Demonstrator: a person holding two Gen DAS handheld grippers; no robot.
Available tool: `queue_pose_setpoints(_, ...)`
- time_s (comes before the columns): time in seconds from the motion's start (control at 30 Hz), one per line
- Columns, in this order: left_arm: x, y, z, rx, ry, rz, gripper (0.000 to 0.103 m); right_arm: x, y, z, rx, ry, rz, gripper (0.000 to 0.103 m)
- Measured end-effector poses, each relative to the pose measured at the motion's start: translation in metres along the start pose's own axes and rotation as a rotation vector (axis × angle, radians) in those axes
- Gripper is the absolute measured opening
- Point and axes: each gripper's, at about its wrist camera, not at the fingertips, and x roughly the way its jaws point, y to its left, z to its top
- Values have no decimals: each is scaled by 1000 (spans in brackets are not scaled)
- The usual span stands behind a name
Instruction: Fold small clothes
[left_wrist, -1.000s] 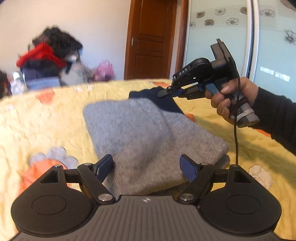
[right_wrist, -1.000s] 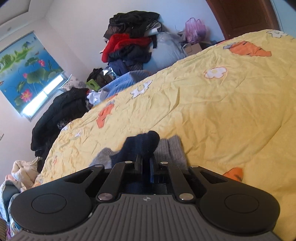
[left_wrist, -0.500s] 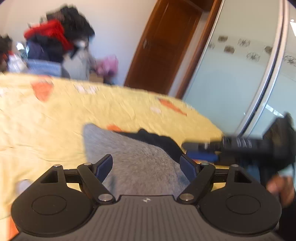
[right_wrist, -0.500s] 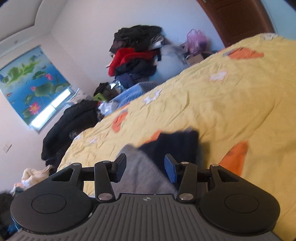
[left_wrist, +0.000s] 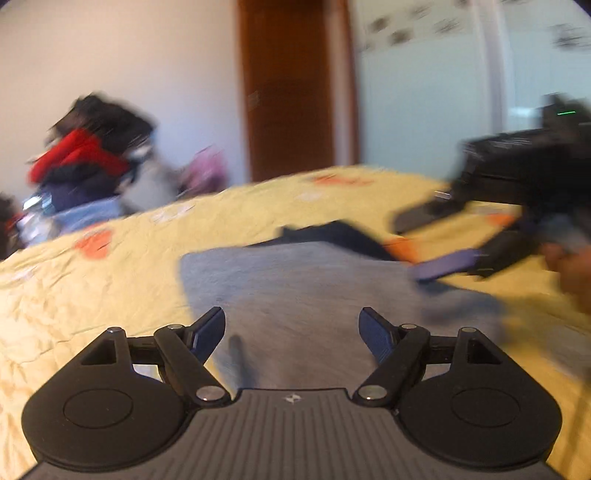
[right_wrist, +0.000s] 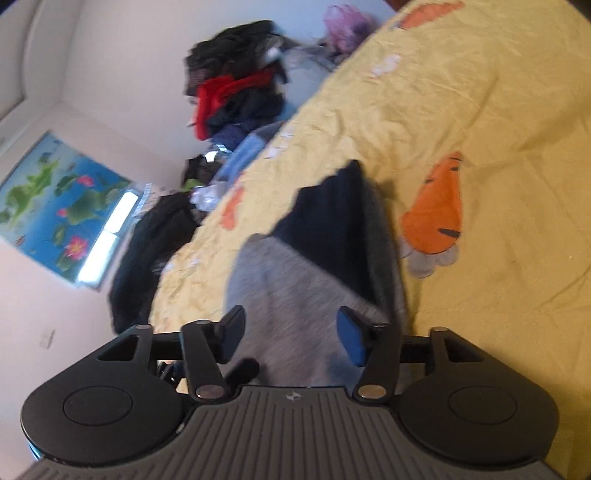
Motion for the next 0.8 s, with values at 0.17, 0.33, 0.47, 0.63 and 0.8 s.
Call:
queue_pose_setpoints(0.17,16,1,-18,-57,169,-81,80,4,-25,-21,51,75,-25,56)
queue_pose_setpoints(0.33,5,32,-1,-224,163,-100,80,-16,-18,-9,55,32,-41,67)
queue_pose_setpoints(0.47,12,87,10,-552,149,-162,86,-24,-16,24,-2,-44,-66,81)
queue_pose_setpoints(0.63,64,121,-2,-811,280,-195,85,22,-46,55,63,65,-142,80)
queue_pose_setpoints(0.8,90,124,0,-854,274,-233,84,50,-37,48,-8,118,-95,79)
